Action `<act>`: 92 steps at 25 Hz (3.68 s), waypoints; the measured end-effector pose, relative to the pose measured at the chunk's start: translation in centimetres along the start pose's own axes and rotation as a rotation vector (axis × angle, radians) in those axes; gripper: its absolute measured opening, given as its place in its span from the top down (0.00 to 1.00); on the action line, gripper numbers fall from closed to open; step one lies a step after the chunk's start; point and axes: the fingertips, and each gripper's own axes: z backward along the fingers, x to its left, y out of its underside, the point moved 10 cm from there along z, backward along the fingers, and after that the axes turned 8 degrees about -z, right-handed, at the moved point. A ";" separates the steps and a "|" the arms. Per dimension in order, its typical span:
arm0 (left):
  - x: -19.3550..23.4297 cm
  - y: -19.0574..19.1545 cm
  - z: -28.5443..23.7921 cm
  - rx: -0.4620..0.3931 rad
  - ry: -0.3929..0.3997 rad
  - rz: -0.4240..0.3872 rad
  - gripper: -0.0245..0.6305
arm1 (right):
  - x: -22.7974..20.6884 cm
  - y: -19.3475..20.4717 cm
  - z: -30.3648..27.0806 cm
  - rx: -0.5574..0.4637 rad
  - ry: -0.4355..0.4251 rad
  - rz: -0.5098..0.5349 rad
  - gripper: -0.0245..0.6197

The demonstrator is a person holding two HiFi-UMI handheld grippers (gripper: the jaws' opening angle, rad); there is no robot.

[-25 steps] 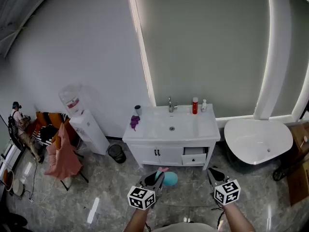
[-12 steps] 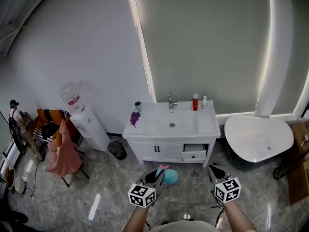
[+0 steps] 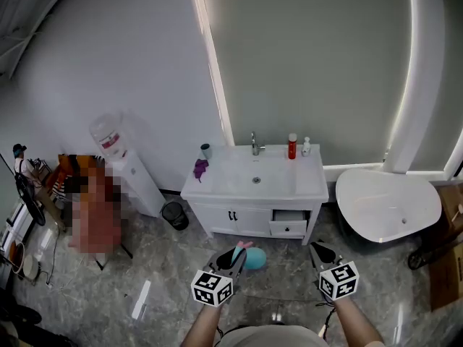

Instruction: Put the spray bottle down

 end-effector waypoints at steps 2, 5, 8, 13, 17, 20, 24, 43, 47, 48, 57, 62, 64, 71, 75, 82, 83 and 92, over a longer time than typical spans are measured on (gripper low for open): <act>-0.5 0.0 -0.4 -0.001 -0.005 0.003 0.86 | -0.7 0.0 0.0 0.008 -0.008 0.001 0.95; -1.2 0.3 -0.9 0.001 -0.010 0.010 0.86 | -1.6 0.3 0.0 0.016 -0.018 -0.002 0.95; -1.6 0.7 -1.3 0.006 -0.022 0.016 0.86 | -2.3 0.6 -0.1 0.024 -0.024 0.002 0.95; -1.1 0.5 -2.1 0.017 -0.025 0.019 0.86 | -2.9 0.5 -1.2 0.037 -0.032 -0.005 0.95; 0.2 0.9 -3.3 0.019 -0.018 0.023 0.86 | -3.4 0.6 -2.6 0.037 -0.023 -0.005 0.95; 1.7 1.1 -4.6 0.022 -0.011 0.029 0.86 | -4.0 0.8 -4.0 0.042 -0.007 -0.011 0.95; 4.4 1.2 -6.9 0.014 0.002 0.036 0.86 | -4.9 0.3 -6.8 0.041 0.017 -0.009 0.95; 21.3 -0.6 -19.9 0.016 0.131 0.035 0.86 | -7.1 -4.1 -24.6 0.007 0.089 -0.031 0.95; 24.4 -1.0 -22.4 0.011 0.163 0.029 0.86 | -7.4 -4.7 -27.8 0.000 0.111 -0.031 0.95; 25.1 -1.1 -23.0 0.010 0.169 0.028 0.86 | -7.4 -4.8 -28.5 0.001 0.114 -0.027 0.95; 28.4 -0.8 -26.4 0.019 0.199 0.037 0.86 | -8.8 -5.0 -32.5 0.014 0.141 -0.055 0.95; 29.5 -1.1 -28.3 0.034 0.193 0.047 0.86 | -10.2 -5.7 -34.4 0.030 0.138 -0.060 0.95; 29.7 -1.1 -29.3 0.039 0.189 0.049 0.86 | -11.1 -6.0 -35.3 0.036 0.133 -0.049 0.95; 30.7 -1.3 -34.2 0.055 0.142 0.068 0.86 | -15.5 -7.4 -39.6 0.076 0.095 0.006 0.95; 30.8 -2.0 -37.2 0.061 0.108 0.074 0.86 | -19.0 -8.9 -41.8 0.093 0.068 0.019 0.95; 30.9 -3.6 -43.2 0.065 0.040 0.085 0.86 | -25.2 -11.7 -45.6 0.118 0.011 0.047 0.95; 30.8 -3.7 -44.0 0.067 0.033 0.084 0.86 | -26.0 -12.0 -46.1 0.120 0.004 0.046 0.95; 30.5 -5.3 -50.8 0.079 -0.046 0.068 0.86 | -33.2 -13.4 -50.0 0.154 -0.076 0.047 0.95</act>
